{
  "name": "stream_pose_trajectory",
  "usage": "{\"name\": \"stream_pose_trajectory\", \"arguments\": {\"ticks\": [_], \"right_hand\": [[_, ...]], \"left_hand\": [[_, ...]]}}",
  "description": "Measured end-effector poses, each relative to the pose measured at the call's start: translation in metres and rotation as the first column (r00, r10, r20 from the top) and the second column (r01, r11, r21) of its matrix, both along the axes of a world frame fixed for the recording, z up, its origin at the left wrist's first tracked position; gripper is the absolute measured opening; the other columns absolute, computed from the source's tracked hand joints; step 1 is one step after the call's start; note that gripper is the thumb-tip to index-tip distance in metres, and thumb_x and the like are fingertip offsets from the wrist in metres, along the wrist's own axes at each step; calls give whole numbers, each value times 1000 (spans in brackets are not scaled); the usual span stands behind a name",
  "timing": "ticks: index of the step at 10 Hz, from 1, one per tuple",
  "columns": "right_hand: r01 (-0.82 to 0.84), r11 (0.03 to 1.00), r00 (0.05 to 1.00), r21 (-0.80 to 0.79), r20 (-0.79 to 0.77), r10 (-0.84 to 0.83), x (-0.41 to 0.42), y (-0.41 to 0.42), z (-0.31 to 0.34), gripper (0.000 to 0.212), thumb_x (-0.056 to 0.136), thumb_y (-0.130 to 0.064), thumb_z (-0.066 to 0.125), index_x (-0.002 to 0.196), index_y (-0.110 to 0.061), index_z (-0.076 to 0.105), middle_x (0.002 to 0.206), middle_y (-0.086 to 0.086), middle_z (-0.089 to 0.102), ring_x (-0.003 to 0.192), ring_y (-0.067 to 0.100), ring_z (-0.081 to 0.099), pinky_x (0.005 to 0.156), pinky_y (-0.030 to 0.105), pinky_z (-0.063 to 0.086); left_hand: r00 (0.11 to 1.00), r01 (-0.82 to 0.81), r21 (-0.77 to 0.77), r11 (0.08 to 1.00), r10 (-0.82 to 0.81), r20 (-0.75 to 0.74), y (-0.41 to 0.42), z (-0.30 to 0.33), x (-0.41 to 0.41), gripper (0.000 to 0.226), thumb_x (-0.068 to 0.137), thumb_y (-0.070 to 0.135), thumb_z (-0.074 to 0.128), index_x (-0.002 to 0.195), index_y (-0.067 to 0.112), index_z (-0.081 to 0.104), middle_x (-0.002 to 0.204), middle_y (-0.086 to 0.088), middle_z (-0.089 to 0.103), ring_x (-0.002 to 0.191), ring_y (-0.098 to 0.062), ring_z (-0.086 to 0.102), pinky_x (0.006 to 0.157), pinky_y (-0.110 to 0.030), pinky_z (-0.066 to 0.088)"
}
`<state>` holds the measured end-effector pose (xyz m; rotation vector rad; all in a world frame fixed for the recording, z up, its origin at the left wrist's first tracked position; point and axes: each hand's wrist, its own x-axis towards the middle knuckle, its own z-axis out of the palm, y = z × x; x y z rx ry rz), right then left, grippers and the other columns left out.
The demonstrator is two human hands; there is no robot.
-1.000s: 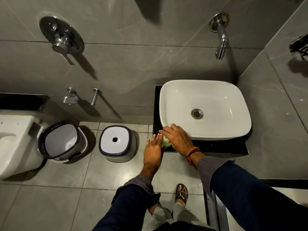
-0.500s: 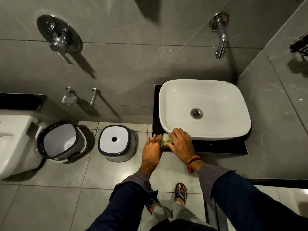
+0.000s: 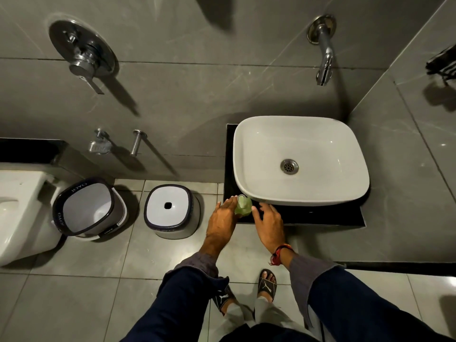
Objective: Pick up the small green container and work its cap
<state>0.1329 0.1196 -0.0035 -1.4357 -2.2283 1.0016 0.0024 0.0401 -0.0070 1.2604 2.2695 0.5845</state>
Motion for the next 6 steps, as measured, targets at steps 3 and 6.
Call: {"name": "stream_pose_trajectory", "arguments": {"ticks": [3,6], "right_hand": [[173,900,983,-399,8,-185,-40,0,-4,29,98,-20,59,79,-1,72,80,20,73,77,31,67,68,28,44],[157,949,988,-273,32,-154,-45,2,5,31,97,-25,60,77,-3,70,80,17,72,74,28,63,65,29,42]], "left_hand": [[913,-322,100,941,281,294,-10,0,16,46,105,13,53,150,11,43,123,-15,70,109,-29,68,94,-42,57],[941,-225,29,974,209,266,-16,6,-4,63,101,1,50,158,7,23,135,-24,61,119,-37,62,103,-46,51]]}}
